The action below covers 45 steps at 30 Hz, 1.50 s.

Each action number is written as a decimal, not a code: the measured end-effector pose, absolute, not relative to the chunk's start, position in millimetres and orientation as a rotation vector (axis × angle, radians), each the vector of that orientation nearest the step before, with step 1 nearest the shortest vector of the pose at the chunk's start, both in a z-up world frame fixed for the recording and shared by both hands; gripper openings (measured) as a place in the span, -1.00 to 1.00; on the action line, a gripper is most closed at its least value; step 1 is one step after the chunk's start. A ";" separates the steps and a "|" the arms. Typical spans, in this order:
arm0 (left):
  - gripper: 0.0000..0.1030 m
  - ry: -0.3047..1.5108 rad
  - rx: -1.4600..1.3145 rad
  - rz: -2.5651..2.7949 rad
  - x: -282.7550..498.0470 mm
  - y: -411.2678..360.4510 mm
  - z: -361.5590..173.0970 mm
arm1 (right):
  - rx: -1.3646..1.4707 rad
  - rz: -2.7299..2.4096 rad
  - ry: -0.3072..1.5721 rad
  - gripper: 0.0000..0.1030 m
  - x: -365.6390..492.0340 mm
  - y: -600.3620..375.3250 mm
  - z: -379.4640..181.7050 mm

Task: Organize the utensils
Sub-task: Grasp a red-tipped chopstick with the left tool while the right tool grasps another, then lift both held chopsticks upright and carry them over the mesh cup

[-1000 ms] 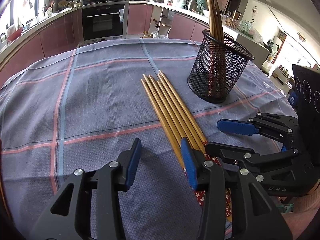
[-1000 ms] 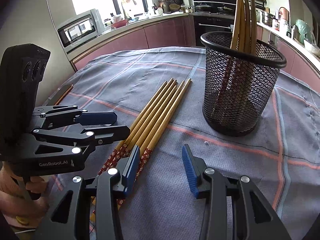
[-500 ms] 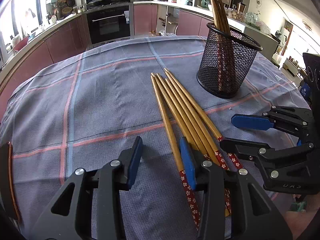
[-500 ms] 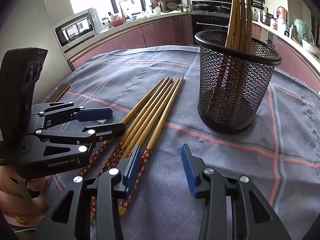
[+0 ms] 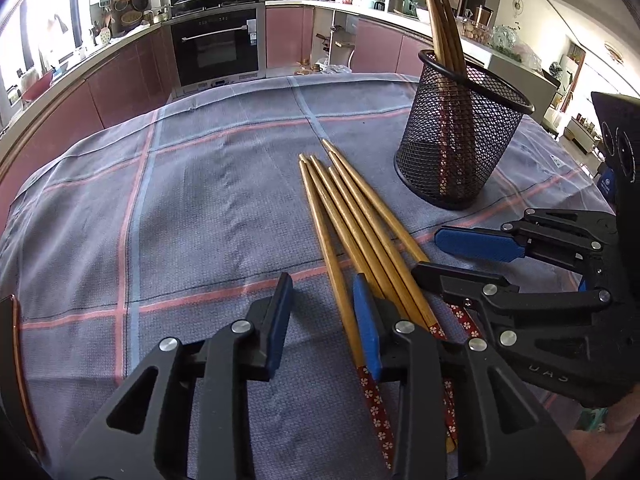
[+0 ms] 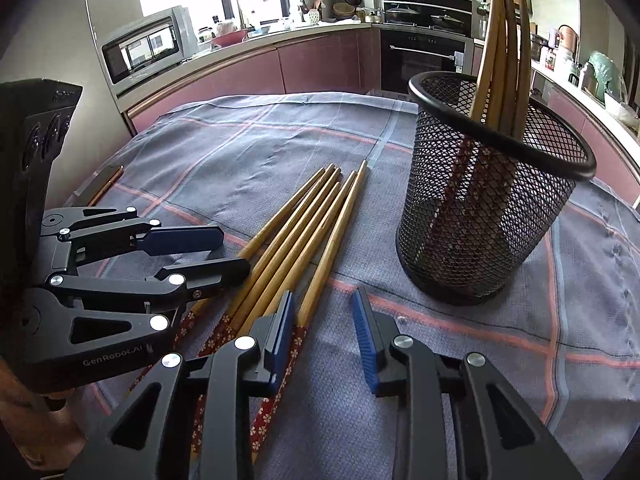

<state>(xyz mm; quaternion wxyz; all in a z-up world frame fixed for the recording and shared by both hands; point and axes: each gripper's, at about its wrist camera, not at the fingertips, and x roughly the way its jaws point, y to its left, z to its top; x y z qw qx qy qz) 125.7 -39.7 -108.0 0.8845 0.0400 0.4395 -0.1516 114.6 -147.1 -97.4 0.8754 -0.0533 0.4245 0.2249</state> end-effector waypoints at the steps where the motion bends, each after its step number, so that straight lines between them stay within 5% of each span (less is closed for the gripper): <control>1: -0.50 0.914 0.080 -0.315 125.8 -39.8 -108.1 | -0.101 0.470 0.888 -0.68 115.3 -148.7 -97.3; 10: -0.84 0.913 -0.013 -0.295 127.1 -28.9 -108.0 | 0.050 0.482 0.887 -0.89 114.6 -172.6 -96.9; 45: -0.81 0.974 -0.011 -0.431 129.0 -34.0 -111.2 | 0.014 0.573 0.936 -0.82 128.7 -155.0 -99.0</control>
